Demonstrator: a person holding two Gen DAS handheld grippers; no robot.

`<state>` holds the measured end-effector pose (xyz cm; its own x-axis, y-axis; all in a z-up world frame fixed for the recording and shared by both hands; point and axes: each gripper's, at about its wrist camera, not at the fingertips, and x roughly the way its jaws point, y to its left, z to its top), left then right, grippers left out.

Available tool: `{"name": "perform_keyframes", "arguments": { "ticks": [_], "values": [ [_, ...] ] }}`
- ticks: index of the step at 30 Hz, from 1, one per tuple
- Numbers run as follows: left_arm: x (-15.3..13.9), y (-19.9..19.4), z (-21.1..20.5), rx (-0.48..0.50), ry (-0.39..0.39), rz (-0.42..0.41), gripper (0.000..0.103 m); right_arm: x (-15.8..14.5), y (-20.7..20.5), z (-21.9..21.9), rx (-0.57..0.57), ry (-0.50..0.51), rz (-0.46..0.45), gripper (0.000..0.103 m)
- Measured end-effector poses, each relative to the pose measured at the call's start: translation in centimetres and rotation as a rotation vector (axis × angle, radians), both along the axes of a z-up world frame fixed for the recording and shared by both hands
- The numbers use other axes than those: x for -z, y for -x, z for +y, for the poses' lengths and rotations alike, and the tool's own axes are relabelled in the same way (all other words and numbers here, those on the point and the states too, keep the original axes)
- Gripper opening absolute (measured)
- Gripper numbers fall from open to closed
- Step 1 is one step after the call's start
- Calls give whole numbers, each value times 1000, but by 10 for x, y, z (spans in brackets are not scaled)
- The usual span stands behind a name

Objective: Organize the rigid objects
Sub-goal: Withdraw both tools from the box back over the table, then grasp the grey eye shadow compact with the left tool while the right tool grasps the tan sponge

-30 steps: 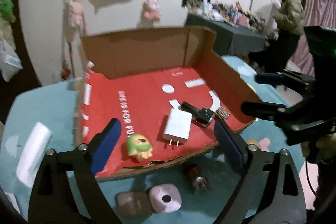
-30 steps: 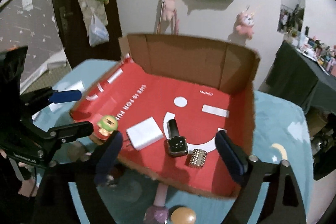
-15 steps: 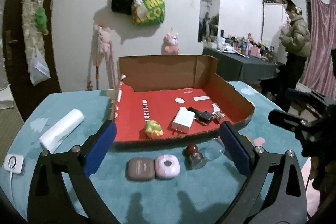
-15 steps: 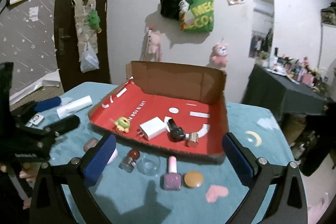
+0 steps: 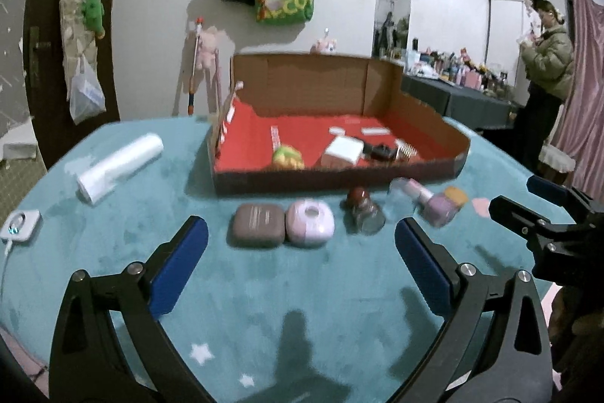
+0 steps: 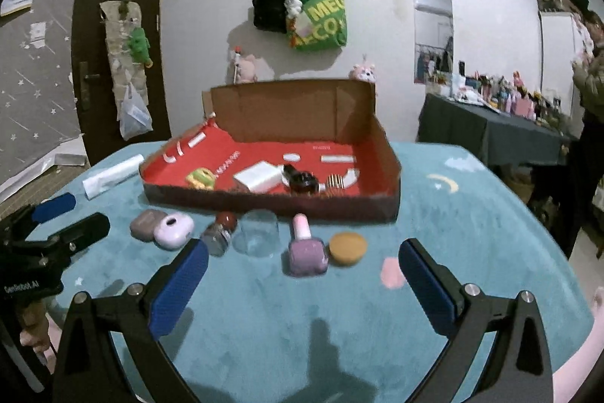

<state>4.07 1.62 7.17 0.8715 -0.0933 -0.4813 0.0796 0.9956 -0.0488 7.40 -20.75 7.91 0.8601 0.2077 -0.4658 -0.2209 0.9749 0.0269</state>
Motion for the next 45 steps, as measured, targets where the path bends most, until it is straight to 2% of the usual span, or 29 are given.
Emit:
{"name": "perform_keyframes", "arguments": {
  "ticks": [4,7,21,31,37,45],
  "values": [
    [18,-5,1,-14,9,41,101,15,2,3,26,20,5,103],
    [27,-8,2,-24,12,59,101,26,2,2,29,-6,23,103],
    [41,-2,4,-51,-10,41,101,53,12,12,31,-15,-24,103],
    [34,-9,5,-62,-21,46,101,52,9,8,42,-20,-15,103],
    [22,-26,15,-84,-21,64,101,41,-10,2,61,-25,4,103],
    [18,-63,32,-112,-59,170,101,27,-46,-12,115,11,97,103]
  ]
}}
